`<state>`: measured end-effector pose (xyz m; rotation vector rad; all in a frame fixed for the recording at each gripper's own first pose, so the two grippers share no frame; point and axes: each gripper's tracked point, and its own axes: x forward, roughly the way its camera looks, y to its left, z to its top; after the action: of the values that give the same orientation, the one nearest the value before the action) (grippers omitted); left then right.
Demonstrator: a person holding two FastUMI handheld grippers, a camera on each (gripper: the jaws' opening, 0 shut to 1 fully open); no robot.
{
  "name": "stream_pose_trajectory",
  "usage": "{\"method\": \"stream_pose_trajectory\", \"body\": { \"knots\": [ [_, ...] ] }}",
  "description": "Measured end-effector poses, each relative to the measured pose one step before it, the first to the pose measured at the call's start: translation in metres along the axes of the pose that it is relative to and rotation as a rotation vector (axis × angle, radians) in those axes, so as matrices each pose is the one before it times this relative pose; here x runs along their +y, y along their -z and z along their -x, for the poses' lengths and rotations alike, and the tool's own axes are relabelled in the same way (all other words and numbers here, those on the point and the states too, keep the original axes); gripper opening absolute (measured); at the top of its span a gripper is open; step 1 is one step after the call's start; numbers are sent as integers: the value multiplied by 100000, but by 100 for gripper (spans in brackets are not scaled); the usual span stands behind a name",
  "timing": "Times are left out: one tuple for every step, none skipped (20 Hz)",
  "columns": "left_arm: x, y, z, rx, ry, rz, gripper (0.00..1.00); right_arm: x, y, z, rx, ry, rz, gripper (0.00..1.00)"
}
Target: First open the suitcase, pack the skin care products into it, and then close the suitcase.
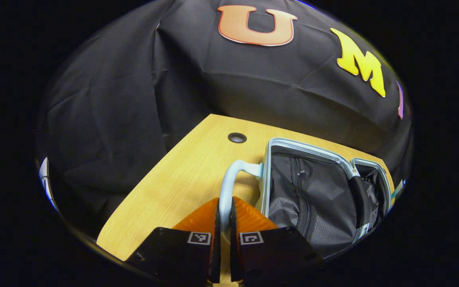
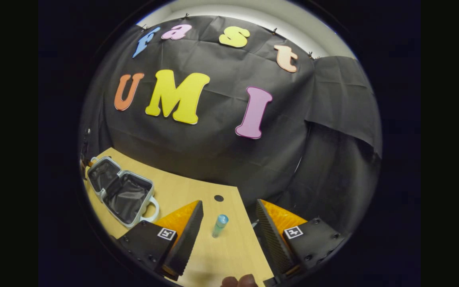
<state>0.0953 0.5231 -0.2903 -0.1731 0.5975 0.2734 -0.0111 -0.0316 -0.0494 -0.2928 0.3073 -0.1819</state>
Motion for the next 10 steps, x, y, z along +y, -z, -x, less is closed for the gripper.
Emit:
{"method": "stream_pose_trajectory", "body": {
  "knots": [
    [62,106,43,-440,-80,721,15,330,-50,21,-512,-687,773,80],
    [-64,-347,-269,-1586,235,835,17,244,-58,40,-320,-926,493,80],
    [125,94,-166,245,-1387,-462,18,322,187,-10,695,-944,437,80],
    [426,41,-77,116,-3151,-2110,20,267,298,-143,554,-1217,-16,80],
    [268,-178,40,-212,-1871,-1758,10,231,-175,1,-239,-713,-217,80],
    [212,-92,54,271,-1062,-974,33,164,-402,110,-846,-838,-35,80],
    [64,-124,371,-219,-412,-413,50,181,-319,-12,-784,-917,518,80],
    [-67,-238,394,-299,-174,-461,52,305,-159,-101,-1045,-1402,713,80],
    [187,-410,397,-796,-978,-570,42,359,-177,-56,-855,-1510,958,80],
    [382,-470,682,-1796,-340,131,62,281,-10,-76,-914,-1521,294,80]
  ]
}}
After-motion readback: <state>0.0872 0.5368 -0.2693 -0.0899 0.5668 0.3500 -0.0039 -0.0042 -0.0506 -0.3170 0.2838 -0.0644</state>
